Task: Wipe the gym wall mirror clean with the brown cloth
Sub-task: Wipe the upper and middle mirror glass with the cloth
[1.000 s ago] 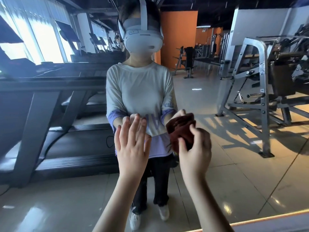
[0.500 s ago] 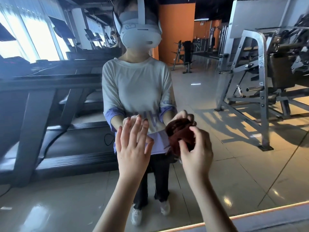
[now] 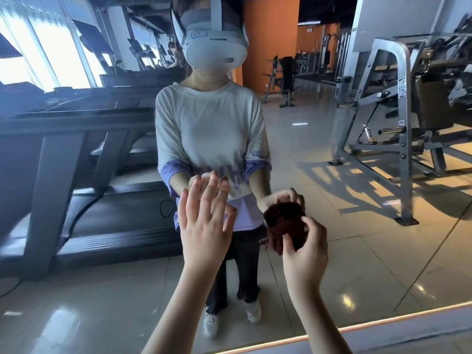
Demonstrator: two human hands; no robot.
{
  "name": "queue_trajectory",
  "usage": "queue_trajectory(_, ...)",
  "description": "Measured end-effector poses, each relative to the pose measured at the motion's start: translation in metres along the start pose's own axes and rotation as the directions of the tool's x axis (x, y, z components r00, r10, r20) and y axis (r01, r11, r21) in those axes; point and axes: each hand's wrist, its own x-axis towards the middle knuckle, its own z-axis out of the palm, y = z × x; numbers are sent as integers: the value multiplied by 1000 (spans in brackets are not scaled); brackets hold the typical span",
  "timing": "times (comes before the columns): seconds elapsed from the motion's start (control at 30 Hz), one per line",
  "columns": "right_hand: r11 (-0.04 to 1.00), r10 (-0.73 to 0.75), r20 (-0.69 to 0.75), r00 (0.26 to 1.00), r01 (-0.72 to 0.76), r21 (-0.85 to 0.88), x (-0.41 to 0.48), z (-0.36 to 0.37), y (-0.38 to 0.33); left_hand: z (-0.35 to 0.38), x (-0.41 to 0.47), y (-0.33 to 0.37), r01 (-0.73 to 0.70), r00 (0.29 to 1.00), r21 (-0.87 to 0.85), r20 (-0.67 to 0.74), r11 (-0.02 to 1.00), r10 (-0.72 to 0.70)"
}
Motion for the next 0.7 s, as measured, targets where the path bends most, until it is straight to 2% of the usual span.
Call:
queue_trajectory(0.2, 990, -136, 163, 977, 131, 42, -20, 16, -18, 2, 0, 0, 4, 1000, 9, -12, 1000, -4)
queue_trajectory(0.27, 992, -122, 91, 988, 120, 26, -6, 9, -10, 1, 0, 0, -4, 1000, 6, -9, 1000, 4)
queue_trajectory(0.33, 999, -35, -23, 999, 35, 21, 8, -1, -2, 1, 1, 0, 0, 1000, 1, -5, 1000, 0)
queue_trajectory(0.4, 1000, 10, -59, 998, -9, 28, 15, -5, -5, 1, 1, 2, 7, 1000, 1, -7, 1000, -7)
queue_trajectory(0.5, 992, -118, 11, 993, 118, 43, 14, 0, -18, 1, 1, 4, 19, 1000, 4, -3, 1000, -19)
queue_trajectory(0.57, 975, -215, -2, 977, 214, 64, 27, -2, -24, 1, 0, 4, 27, 1000, 11, 0, 1000, -27)
queue_trajectory(0.63, 972, -206, -95, 974, 215, 92, 52, -9, -26, 1, 0, 4, 27, 1000, 17, -7, 999, -27)
queue_trajectory(0.7, 983, -104, -196, 975, 130, 126, 76, -18, -27, 1, 1, 6, 34, 999, 17, -19, 999, -33)
